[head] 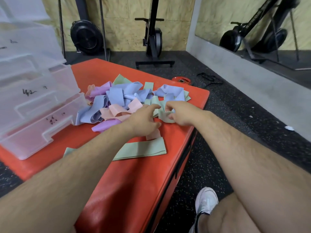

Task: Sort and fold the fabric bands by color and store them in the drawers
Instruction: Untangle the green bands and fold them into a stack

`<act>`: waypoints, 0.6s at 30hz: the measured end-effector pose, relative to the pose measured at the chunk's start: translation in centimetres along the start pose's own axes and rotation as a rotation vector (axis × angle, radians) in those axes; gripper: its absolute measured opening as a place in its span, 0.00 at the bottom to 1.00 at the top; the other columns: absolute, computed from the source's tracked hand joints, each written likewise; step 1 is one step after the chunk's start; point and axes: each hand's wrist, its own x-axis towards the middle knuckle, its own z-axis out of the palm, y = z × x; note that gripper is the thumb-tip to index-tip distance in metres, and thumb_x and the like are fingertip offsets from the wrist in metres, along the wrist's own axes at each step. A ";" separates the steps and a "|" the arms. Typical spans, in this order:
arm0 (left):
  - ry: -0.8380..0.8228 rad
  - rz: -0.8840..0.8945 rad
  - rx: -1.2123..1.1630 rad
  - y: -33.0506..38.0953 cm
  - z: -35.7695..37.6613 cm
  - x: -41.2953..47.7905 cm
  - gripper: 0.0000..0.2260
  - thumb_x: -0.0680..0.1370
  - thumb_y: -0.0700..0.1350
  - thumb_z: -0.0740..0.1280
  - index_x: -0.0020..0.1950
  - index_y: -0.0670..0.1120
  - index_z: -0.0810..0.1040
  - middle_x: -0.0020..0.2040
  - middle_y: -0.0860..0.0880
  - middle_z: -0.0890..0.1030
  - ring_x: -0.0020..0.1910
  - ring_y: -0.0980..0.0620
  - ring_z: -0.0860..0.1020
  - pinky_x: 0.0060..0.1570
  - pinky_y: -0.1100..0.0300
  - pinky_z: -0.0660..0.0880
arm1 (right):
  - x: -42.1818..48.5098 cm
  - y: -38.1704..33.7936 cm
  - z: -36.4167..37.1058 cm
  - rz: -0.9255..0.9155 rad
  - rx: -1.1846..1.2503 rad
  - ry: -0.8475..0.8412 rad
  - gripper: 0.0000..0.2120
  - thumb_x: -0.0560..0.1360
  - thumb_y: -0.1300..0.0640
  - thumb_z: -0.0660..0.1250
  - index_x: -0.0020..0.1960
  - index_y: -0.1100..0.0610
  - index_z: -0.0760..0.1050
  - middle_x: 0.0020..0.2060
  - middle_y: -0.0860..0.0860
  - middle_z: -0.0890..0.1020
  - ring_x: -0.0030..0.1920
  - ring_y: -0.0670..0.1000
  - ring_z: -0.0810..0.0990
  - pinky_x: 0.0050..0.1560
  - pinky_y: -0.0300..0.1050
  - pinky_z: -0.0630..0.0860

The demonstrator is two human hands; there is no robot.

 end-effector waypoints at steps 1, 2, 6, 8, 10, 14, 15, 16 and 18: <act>0.020 0.007 -0.048 0.1 -0.5 0.0 0.28 0.75 0.48 0.71 0.73 0.51 0.67 0.61 0.50 0.74 0.61 0.50 0.74 0.62 0.55 0.71 | -0.1 -0.1 -0.7 0.003 0.038 0.038 0.06 0.80 0.57 0.64 0.57 0.55 0.74 0.48 0.50 0.77 0.46 0.52 0.73 0.42 0.45 0.66; 0.043 0.024 -0.094 0.2 -1.2 0.0 0.28 0.75 0.47 0.71 0.74 0.51 0.66 0.63 0.52 0.73 0.60 0.53 0.73 0.60 0.60 0.70 | 0.0 -0.2 -1.3 -0.001 0.080 0.080 0.05 0.80 0.58 0.65 0.56 0.53 0.73 0.47 0.49 0.77 0.47 0.52 0.74 0.42 0.45 0.66; 0.183 0.032 -0.241 1.0 -5.8 0.1 0.22 0.77 0.48 0.70 0.70 0.55 0.70 0.63 0.55 0.73 0.54 0.56 0.76 0.43 0.63 0.75 | -0.2 -2.0 -4.1 -0.095 0.220 0.232 0.04 0.79 0.58 0.66 0.50 0.50 0.72 0.39 0.42 0.75 0.42 0.46 0.74 0.37 0.41 0.66; 0.214 0.026 -0.271 1.1 -7.9 -0.1 0.13 0.78 0.49 0.70 0.62 0.54 0.76 0.57 0.53 0.78 0.47 0.56 0.78 0.37 0.58 0.77 | -0.6 -3.4 -5.0 -0.150 0.311 0.272 0.04 0.79 0.58 0.67 0.50 0.50 0.73 0.36 0.40 0.74 0.36 0.35 0.74 0.33 0.31 0.64; 0.266 0.037 -0.260 0.9 -8.8 -0.9 0.06 0.78 0.48 0.70 0.54 0.51 0.79 0.46 0.52 0.81 0.39 0.55 0.77 0.36 0.57 0.76 | -0.7 -4.5 -5.4 -0.197 0.350 0.294 0.04 0.79 0.58 0.67 0.52 0.51 0.74 0.36 0.40 0.75 0.32 0.30 0.72 0.32 0.28 0.65; 0.336 -0.017 -0.363 -0.5 -9.2 -3.1 0.03 0.78 0.45 0.70 0.50 0.47 0.80 0.43 0.47 0.82 0.33 0.53 0.79 0.28 0.64 0.73 | 0.1 -6.1 -4.9 -0.241 0.322 0.286 0.05 0.76 0.54 0.70 0.50 0.50 0.74 0.42 0.42 0.78 0.36 0.38 0.71 0.34 0.33 0.64; 0.327 -0.027 -0.384 -1.0 -9.5 -3.6 0.03 0.78 0.45 0.70 0.50 0.47 0.79 0.43 0.45 0.83 0.32 0.53 0.80 0.27 0.63 0.73 | 0.4 -6.6 -4.6 -0.246 0.302 0.284 0.06 0.76 0.53 0.70 0.49 0.51 0.74 0.41 0.42 0.77 0.39 0.40 0.71 0.37 0.33 0.65; 0.328 -0.037 -0.411 -1.5 -9.9 -3.8 0.04 0.78 0.45 0.70 0.51 0.47 0.79 0.43 0.44 0.83 0.30 0.52 0.81 0.26 0.62 0.72 | 0.7 -7.2 -4.3 -0.254 0.280 0.290 0.07 0.75 0.51 0.70 0.48 0.51 0.74 0.41 0.42 0.77 0.44 0.44 0.70 0.41 0.36 0.66; 0.349 -0.063 -0.481 -2.3 -10.6 -4.3 0.05 0.78 0.46 0.70 0.52 0.46 0.78 0.42 0.42 0.81 0.28 0.49 0.82 0.24 0.61 0.71 | 1.1 -8.2 -3.8 -0.253 0.252 0.302 0.07 0.74 0.49 0.70 0.45 0.50 0.72 0.42 0.44 0.77 0.51 0.49 0.69 0.48 0.45 0.68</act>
